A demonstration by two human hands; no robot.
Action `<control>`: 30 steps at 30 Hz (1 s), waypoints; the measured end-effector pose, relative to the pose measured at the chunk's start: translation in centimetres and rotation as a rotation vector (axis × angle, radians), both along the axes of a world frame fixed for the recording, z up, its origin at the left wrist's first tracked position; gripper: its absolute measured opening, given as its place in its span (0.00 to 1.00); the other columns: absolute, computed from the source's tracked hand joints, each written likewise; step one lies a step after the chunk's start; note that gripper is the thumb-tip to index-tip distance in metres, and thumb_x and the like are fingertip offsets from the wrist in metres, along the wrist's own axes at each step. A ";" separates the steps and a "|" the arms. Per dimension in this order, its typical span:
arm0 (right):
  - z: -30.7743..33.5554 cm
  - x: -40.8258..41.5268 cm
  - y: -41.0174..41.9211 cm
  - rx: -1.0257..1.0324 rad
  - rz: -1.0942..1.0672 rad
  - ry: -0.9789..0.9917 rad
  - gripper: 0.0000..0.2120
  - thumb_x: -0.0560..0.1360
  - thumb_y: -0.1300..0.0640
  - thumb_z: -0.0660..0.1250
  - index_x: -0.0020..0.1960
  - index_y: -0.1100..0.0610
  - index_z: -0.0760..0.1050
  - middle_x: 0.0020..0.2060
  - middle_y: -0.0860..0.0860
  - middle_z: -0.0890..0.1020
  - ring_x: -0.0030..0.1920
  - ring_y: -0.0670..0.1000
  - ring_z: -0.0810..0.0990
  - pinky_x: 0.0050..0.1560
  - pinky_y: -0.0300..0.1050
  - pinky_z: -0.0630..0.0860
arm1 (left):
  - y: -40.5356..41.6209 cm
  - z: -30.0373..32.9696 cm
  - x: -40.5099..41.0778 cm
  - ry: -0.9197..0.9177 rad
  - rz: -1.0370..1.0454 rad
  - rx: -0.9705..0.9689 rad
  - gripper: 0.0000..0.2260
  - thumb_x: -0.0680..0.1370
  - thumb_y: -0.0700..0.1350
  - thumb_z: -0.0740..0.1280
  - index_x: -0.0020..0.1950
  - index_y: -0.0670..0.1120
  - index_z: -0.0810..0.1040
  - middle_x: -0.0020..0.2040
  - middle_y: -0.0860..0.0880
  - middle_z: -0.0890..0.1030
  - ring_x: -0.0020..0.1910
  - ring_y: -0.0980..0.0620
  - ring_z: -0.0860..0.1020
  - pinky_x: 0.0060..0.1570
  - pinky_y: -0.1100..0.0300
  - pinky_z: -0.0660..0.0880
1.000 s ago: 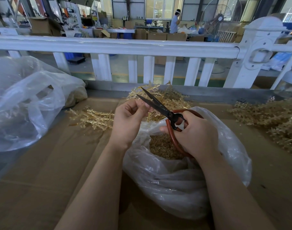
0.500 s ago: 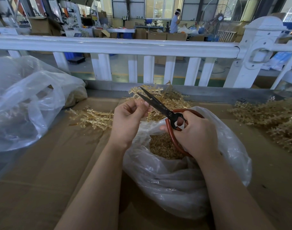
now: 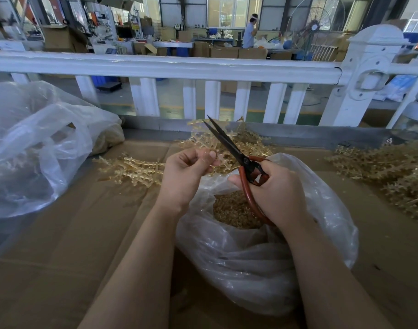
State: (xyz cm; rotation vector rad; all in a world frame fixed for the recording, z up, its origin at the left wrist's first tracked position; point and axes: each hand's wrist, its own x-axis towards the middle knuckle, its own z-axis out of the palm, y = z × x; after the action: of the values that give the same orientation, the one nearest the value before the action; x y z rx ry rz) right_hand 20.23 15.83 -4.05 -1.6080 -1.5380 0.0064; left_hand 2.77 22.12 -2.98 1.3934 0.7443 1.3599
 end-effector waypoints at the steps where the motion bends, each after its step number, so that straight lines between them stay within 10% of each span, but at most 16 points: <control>1: 0.0 0.0 0.0 -0.007 0.009 0.028 0.31 0.65 0.25 0.65 0.47 0.51 0.83 0.40 0.41 0.84 0.38 0.40 0.81 0.38 0.34 0.76 | 0.0 0.0 0.1 0.036 -0.015 0.006 0.06 0.78 0.39 0.70 0.41 0.43 0.84 0.38 0.47 0.84 0.38 0.56 0.79 0.42 0.65 0.76; 11: -0.2 -0.3 0.8 -0.061 0.110 0.258 0.06 0.73 0.44 0.73 0.39 0.41 0.78 0.33 0.35 0.83 0.37 0.39 0.82 0.37 0.37 0.78 | -0.6 -0.1 0.6 0.199 -0.170 0.065 0.05 0.77 0.39 0.70 0.43 0.42 0.85 0.39 0.48 0.84 0.38 0.55 0.76 0.42 0.65 0.75; 16: -0.3 0.0 0.8 -0.063 0.139 0.290 0.06 0.75 0.50 0.74 0.42 0.43 0.78 0.36 0.36 0.84 0.39 0.37 0.82 0.38 0.30 0.77 | -0.5 -0.1 0.8 0.163 -0.178 -0.007 0.06 0.78 0.40 0.69 0.43 0.41 0.83 0.40 0.46 0.82 0.37 0.56 0.76 0.41 0.65 0.74; 21: 0.0 -0.2 0.7 -0.122 0.125 0.261 0.04 0.74 0.49 0.74 0.45 0.49 0.82 0.34 0.44 0.84 0.38 0.42 0.83 0.43 0.44 0.82 | -0.5 0.0 0.8 0.145 -0.156 -0.059 0.06 0.78 0.43 0.70 0.42 0.46 0.82 0.38 0.49 0.83 0.36 0.57 0.76 0.39 0.67 0.74; 30: -0.3 -0.2 0.7 -0.153 0.093 0.253 0.20 0.67 0.34 0.74 0.47 0.49 0.83 0.36 0.42 0.85 0.39 0.43 0.83 0.44 0.48 0.82 | -0.5 0.3 0.9 -0.042 -0.123 -0.180 0.05 0.77 0.34 0.68 0.42 0.40 0.80 0.33 0.48 0.80 0.30 0.57 0.74 0.33 0.67 0.73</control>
State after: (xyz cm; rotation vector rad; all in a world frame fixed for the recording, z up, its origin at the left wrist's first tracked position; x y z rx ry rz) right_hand 20.03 16.56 -4.36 -1.5831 -1.4399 0.3731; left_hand 3.72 21.58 -2.67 1.2444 0.7230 1.1923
